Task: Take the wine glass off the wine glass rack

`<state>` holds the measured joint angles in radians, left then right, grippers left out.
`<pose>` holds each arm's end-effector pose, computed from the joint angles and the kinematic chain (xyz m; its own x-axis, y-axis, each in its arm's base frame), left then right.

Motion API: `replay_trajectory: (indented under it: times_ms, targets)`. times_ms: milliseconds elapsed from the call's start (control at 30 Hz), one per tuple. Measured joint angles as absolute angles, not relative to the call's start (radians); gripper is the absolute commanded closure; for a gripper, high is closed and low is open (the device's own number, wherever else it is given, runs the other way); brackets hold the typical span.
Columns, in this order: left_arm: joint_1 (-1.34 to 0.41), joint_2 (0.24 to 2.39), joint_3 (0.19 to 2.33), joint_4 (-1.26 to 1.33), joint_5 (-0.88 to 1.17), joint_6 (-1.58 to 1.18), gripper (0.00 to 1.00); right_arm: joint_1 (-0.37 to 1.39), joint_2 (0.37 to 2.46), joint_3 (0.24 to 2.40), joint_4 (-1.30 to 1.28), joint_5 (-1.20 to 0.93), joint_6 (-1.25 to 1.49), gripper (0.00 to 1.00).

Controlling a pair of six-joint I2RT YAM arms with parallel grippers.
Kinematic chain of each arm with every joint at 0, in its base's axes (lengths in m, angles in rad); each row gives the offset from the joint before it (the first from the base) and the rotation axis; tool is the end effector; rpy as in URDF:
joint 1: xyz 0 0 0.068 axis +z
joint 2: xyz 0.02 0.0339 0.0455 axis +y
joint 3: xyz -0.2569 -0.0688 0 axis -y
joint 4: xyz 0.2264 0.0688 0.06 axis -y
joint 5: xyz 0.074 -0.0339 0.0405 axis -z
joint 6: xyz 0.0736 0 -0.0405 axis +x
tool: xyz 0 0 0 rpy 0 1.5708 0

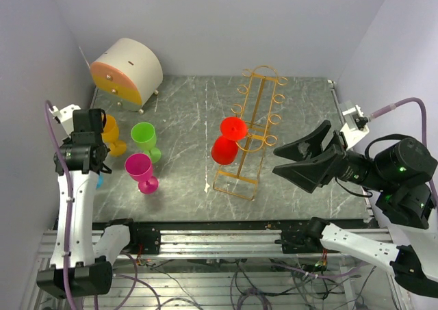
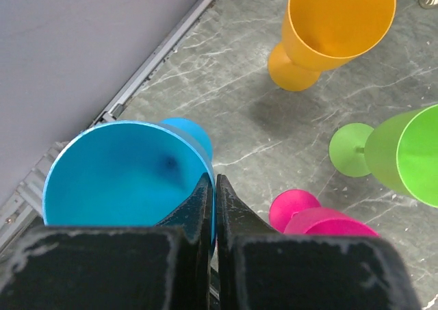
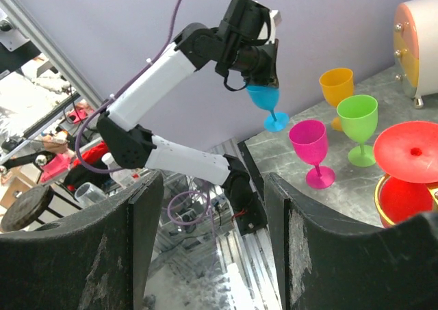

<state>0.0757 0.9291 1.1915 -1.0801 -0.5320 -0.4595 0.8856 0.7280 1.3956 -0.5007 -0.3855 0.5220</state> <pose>0.1600 0.0496 0.3357 -0.4697 -0.4189 -0.7771 -0.6911 0.7222 0.0284 0.0476 0.1020 0.4953 -0.3836 0.2607 -0.8859 -0.8777 0.1953 0.4375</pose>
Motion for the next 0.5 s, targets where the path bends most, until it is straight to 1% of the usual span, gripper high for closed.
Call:
replay_trajectory:
  times_ms: [333,500]
  targets:
    - [0.076,1.026,1.149,-0.923,-0.479,-0.465,0.93,0.886,0.717,1.406,-0.564,-0.374,0.519,0.4]
    - [0.076,1.035,1.077,-0.841,-0.459,-0.471,0.93,0.886,0.708,1.417,-0.584,-0.369,0.519,0.41]
